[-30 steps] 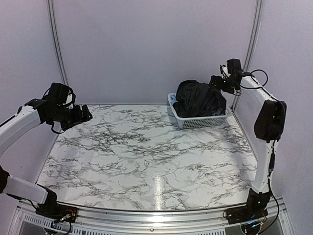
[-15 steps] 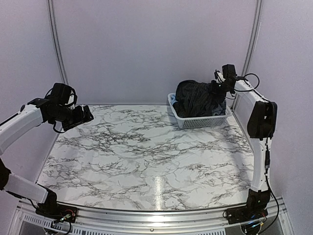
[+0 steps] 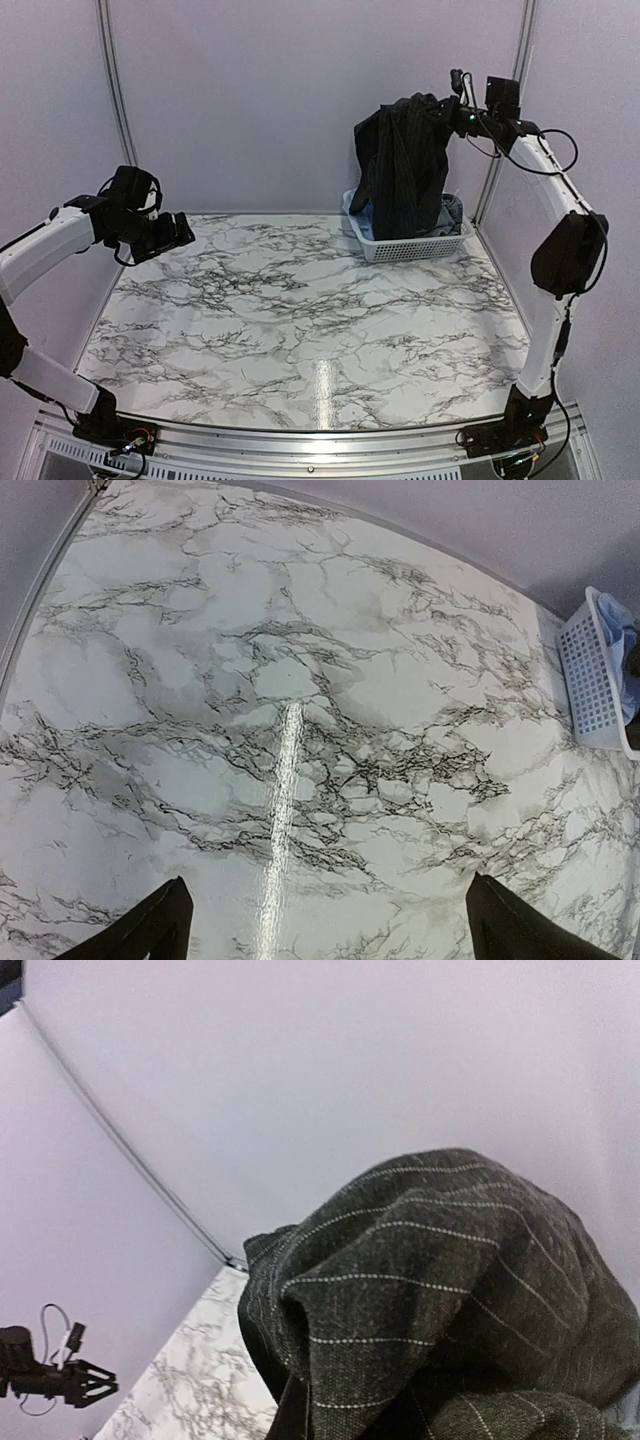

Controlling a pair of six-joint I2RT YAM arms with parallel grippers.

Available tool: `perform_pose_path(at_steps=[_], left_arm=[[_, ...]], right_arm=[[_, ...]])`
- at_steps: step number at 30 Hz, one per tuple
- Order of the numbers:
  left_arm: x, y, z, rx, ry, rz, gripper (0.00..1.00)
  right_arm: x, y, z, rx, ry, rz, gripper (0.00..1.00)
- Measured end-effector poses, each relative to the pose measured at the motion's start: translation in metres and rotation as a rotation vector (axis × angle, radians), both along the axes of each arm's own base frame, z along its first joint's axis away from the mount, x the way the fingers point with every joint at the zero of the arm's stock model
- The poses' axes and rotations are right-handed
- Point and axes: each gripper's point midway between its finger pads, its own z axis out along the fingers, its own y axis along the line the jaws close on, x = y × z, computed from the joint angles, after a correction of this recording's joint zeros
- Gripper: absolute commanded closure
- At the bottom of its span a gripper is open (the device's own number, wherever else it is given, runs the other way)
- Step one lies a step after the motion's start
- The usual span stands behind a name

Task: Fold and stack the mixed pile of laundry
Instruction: Pick up the crumpled shirt from the bin, then place the crumpled shirt at the center of the board.

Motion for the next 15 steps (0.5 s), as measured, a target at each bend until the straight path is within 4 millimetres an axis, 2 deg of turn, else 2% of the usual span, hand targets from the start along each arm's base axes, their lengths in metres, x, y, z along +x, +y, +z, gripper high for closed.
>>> perform_pose_path(at_steps=[4,7,11,15], left_arm=[[0.003,0.0,0.002,-0.008,-0.007,0.009,0.01],[0.006,0.003,0.004,-0.02,-0.016,0.027,0.01],[0.009,0.007,0.005,-0.028,-0.026,0.045,0.01],[0.011,0.011,0.007,-0.04,-0.032,0.06,0.01]], right_arm=[[-0.04,0.032,0.064,0.078,-0.133,0.13,1.0],[-0.07,0.061,0.098,0.13,-0.203,0.234,1.0],[-0.106,0.095,0.13,0.206,-0.254,0.367,1.0],[-0.137,0.122,0.153,0.278,-0.28,0.479,1.0]])
